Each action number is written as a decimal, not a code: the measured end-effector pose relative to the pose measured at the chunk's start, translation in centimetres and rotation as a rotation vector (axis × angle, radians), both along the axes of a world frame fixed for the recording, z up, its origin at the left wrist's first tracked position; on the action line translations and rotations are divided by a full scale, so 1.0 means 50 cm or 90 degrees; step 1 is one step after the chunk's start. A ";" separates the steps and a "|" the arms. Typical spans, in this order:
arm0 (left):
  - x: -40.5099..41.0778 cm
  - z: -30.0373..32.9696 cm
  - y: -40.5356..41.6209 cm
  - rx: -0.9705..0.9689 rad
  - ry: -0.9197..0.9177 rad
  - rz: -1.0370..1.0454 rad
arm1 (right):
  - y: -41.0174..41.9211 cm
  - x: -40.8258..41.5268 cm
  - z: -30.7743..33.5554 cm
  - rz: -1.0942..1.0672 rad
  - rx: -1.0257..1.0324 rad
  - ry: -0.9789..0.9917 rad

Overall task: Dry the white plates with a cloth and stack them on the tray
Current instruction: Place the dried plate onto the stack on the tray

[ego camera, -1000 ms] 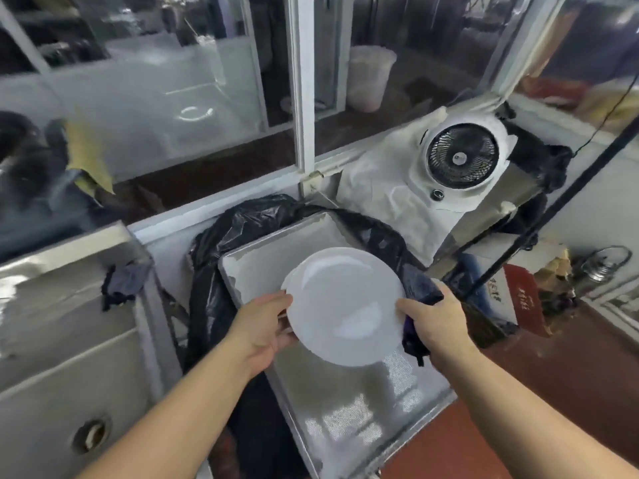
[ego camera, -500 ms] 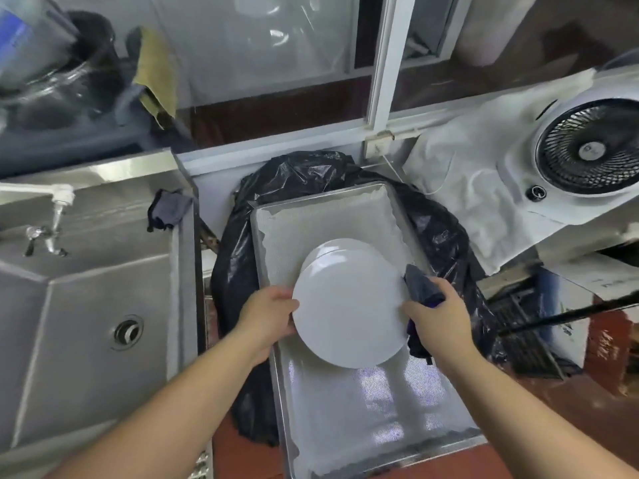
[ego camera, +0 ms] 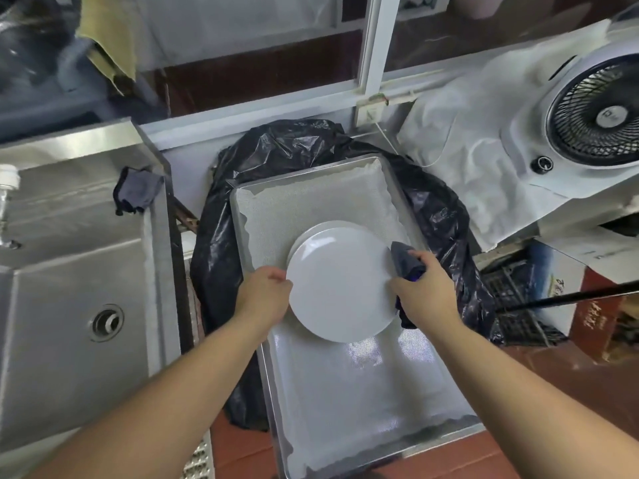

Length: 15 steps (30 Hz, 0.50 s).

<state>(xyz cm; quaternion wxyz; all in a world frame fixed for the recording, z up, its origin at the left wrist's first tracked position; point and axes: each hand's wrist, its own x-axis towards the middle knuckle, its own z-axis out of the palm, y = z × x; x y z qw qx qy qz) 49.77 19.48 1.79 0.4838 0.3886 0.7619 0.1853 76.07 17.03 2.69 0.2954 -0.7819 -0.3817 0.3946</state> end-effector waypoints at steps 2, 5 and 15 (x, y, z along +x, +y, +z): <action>0.002 -0.003 0.005 0.012 0.013 -0.002 | 0.007 -0.002 -0.002 0.001 -0.009 -0.008; -0.002 -0.012 0.011 0.028 0.035 -0.005 | 0.014 -0.004 -0.013 -0.009 -0.017 -0.015; -0.010 -0.040 0.023 0.064 0.086 -0.036 | 0.028 -0.011 -0.037 0.007 -0.041 -0.041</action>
